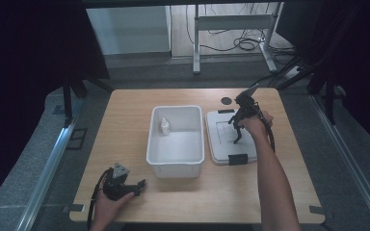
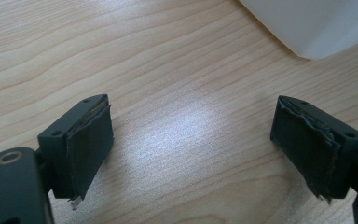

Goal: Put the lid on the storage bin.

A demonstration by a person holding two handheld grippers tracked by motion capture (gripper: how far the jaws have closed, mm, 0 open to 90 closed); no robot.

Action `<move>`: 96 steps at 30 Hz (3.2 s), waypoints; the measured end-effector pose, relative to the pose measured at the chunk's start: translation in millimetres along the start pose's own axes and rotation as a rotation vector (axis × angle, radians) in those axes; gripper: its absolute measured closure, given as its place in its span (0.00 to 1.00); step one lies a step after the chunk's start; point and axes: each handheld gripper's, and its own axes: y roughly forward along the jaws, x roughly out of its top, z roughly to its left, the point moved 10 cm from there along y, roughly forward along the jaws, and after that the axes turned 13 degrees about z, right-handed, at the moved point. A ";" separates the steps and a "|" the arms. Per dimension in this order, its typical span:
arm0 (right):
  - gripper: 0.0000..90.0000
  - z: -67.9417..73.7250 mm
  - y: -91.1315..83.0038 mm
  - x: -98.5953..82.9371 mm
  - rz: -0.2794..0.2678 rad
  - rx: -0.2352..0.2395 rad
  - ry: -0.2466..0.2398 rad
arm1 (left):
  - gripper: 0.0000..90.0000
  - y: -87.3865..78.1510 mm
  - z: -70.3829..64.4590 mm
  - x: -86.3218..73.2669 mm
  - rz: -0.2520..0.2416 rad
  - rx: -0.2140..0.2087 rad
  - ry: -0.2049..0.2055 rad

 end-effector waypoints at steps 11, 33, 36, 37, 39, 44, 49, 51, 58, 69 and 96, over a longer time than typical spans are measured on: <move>0.94 8.4 -13.3 -4.3 -0.016 0.019 0.025 | 0.14 0.0 0.1 0.0 0.001 0.000 0.000; 0.94 22.2 -121.3 -26.2 -0.161 0.060 0.028 | 0.14 -0.1 0.2 0.1 0.001 0.000 0.001; 0.94 21.1 -129.9 -29.5 -0.167 0.063 0.029 | 0.14 -0.1 0.2 0.1 0.001 0.000 0.001; 0.94 20.7 -134.3 -30.5 -0.174 0.066 0.034 | 0.14 -0.1 0.2 0.1 0.001 0.000 0.001; 0.94 20.8 -136.6 -31.2 -0.176 0.069 0.034 | 0.14 -0.1 0.3 -0.1 0.002 0.000 0.003; 0.94 25.3 -149.4 -35.7 -0.180 0.083 0.022 | 0.14 0.0 -0.1 0.0 0.001 -0.001 -0.002; 0.94 29.3 -157.7 -37.6 -0.191 0.094 0.027 | 0.14 -0.1 0.2 -0.3 0.004 0.000 0.001; 0.94 30.3 -158.7 -38.0 -0.191 0.096 0.026 | 0.14 -0.2 0.1 -0.2 0.003 0.000 0.001; 0.94 46.7 -160.5 -36.8 -0.181 0.120 0.008 | 0.14 -0.2 0.1 -0.2 0.003 0.000 0.001; 0.94 89.8 -152.2 -30.7 -0.154 0.184 -0.044 | 0.14 -0.1 0.2 -0.3 0.004 0.000 0.001; 0.94 165.6 -126.4 -32.3 -0.098 0.204 0.002 | 0.14 0.0 0.0 0.0 0.001 -0.001 0.006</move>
